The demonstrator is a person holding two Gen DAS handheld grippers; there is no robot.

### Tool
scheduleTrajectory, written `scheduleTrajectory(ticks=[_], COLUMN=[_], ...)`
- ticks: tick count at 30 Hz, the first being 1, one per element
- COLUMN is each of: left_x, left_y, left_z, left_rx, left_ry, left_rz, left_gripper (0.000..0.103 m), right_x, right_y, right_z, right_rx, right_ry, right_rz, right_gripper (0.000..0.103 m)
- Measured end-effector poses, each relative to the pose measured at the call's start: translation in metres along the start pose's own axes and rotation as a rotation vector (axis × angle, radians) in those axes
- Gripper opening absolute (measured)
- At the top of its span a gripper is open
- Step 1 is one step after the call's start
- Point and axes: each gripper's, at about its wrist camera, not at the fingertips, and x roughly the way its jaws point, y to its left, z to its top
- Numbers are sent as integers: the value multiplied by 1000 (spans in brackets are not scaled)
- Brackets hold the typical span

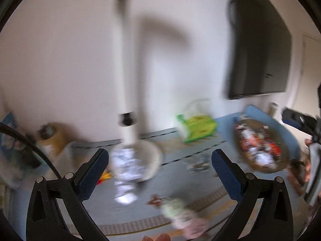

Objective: Organize objects
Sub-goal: 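Move both grippers back toward the lamp base clutter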

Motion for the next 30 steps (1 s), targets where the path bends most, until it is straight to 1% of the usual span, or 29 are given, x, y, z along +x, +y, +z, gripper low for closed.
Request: scheduleTrajectory(ticks=[3,5,7,9,11,13,15,17,22,26,28,30], left_x=[7,17,28,45,67,79,92,106,138,152,156,157], left_y=[32,48,59,67,70,71,67,67,70,68,65,65], left_z=[-17,-34,-49,-63,-77,-87,-94,-99,-108,-113,-116,-116], left_rx=[-31,-49,-68,-79,-79,-77,-74,-94,-140,-139,-131,-135], left_ry=[31,55,85,112,167,187,205,241,296,316,327,339], left_rz=[60,88,90,88,97,90,80,67,72,72,75,62], left_gripper=[103,103,103,103,103,103,103,103,103,103,103,103], right_x=[23,42,60,82,100,110,118,126,143,158,160,161], right_y=[41,63,75,88,99,109,114,118,119,115,119,122], right_z=[-22,-46,-66,-92,-117,-137,-151,-165,-189,-202,-206,-209], right_rx=[-95,-146,-176,-235,-302,-370,-416,-437,-445,-425,-469,-495], right_ry=[71,142,204,307,403,455,476,509,561,595,572,560], right_rz=[32,58,64,73,62,60,62,76,63,63,40,31], right_gripper=[103,103,103,103,103,103,103,103,103,103,103,103])
